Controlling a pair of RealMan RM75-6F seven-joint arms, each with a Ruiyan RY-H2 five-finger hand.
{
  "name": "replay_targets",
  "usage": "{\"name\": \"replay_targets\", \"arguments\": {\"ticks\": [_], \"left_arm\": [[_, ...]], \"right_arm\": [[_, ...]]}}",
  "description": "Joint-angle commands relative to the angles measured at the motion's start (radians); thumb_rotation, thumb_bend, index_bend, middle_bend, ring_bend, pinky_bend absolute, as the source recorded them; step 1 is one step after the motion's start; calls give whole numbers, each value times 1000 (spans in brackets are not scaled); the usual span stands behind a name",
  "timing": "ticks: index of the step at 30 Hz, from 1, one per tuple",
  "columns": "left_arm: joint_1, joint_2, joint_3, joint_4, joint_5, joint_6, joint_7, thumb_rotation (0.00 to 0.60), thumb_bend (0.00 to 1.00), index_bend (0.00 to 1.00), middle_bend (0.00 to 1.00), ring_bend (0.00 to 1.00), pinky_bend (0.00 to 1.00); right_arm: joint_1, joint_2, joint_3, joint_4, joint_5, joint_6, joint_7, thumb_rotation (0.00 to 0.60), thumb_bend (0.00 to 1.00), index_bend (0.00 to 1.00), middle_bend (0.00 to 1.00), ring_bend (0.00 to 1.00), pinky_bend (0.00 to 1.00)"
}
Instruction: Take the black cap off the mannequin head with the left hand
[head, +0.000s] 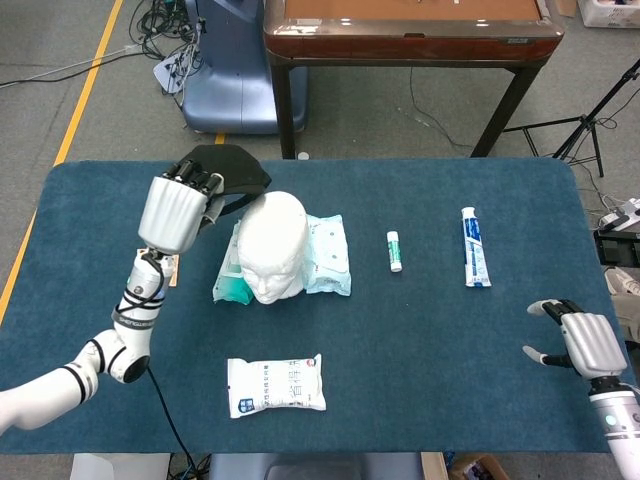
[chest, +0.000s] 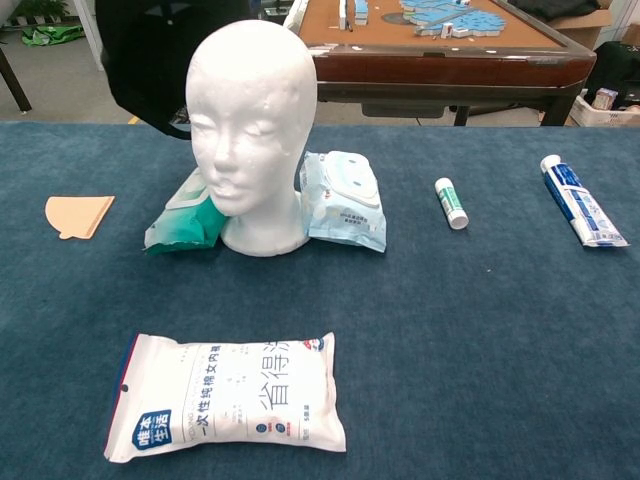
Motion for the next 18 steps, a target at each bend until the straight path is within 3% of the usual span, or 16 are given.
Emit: {"name": "replay_targets", "arguments": {"ticks": [1,9,18], "left_arm": [[21,17,13,34,-16,1,-24,600,431,584,705,419,571],[71,16,69,165,-23,6,-110,600,430,590,702,419,571],[182,14,229,310,79,82,-240,600,429,594,699,420,571]], "right_arm": [[1,-1,-1,-3,-1,-2,-6,600,0,380,401,314,597],[5,0,-3,-13,-3,-5,-20,600,0,380,401,314,597],[6,0,-3,-16,0,-10,-28,600,0,380,401,314,597]]}}
